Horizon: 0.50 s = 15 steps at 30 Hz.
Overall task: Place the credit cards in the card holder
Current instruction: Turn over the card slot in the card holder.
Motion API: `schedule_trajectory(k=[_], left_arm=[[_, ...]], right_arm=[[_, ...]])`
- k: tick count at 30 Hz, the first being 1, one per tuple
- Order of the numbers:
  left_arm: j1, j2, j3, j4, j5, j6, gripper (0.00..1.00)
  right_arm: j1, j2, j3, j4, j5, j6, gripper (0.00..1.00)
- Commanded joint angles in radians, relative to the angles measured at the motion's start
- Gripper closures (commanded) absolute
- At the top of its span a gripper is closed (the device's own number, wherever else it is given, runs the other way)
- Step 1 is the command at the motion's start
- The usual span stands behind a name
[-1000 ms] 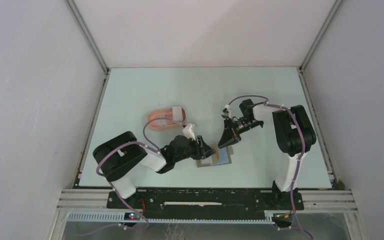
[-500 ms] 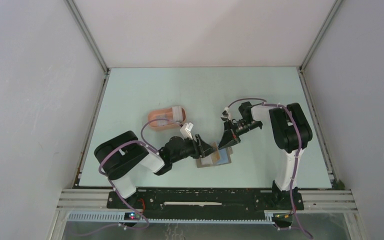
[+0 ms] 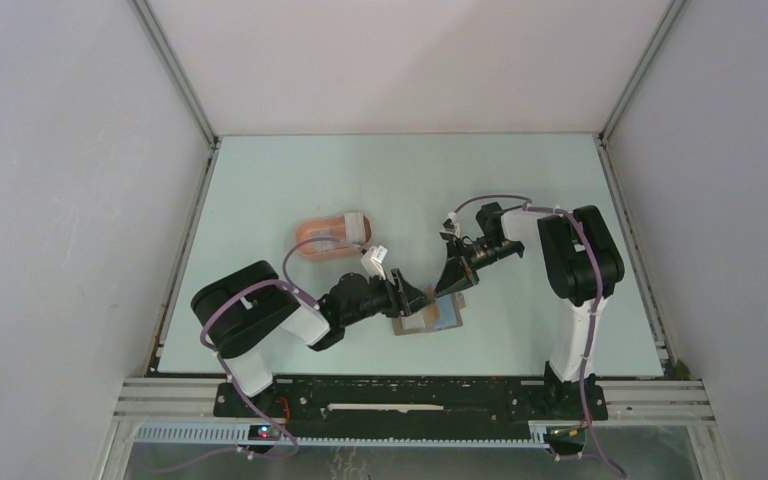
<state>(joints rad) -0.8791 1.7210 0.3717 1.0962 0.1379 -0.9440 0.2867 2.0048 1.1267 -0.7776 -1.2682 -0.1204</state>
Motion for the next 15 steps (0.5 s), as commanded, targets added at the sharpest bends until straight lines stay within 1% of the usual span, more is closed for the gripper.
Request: schedule_trajectory(k=[1,5,8,10,11,13,15], left_arm=[[0.005,0.002,-0.004,0.021,0.006,-0.003,0.37],[0.006,0.001,-0.005,0.021,0.005,-0.001,0.36],[0.005,0.008,-0.004,0.02,0.004,-0.002,0.36],[0.006,0.012,-0.004,0.019,0.002,-0.002,0.36],[0.006,0.011,-0.005,0.017,-0.001,-0.001,0.36],[0.005,0.006,-0.005,0.008,-0.004,0.0,0.36],[0.004,0.001,-0.004,0.0,-0.004,0.004,0.36]], right_arm=[[0.017,0.011,0.031,-0.021,-0.049,-0.027,0.84],[0.019,0.021,0.032,-0.01,-0.014,-0.011,0.86],[0.019,0.026,0.032,-0.006,-0.017,-0.007,0.87],[0.016,0.018,0.039,-0.019,0.007,-0.023,0.87],[0.013,0.003,0.044,-0.026,0.042,-0.031,0.87],[0.008,-0.048,0.039,-0.011,0.165,-0.029,0.87],[0.002,-0.111,0.01,0.047,0.271,0.0,0.84]])
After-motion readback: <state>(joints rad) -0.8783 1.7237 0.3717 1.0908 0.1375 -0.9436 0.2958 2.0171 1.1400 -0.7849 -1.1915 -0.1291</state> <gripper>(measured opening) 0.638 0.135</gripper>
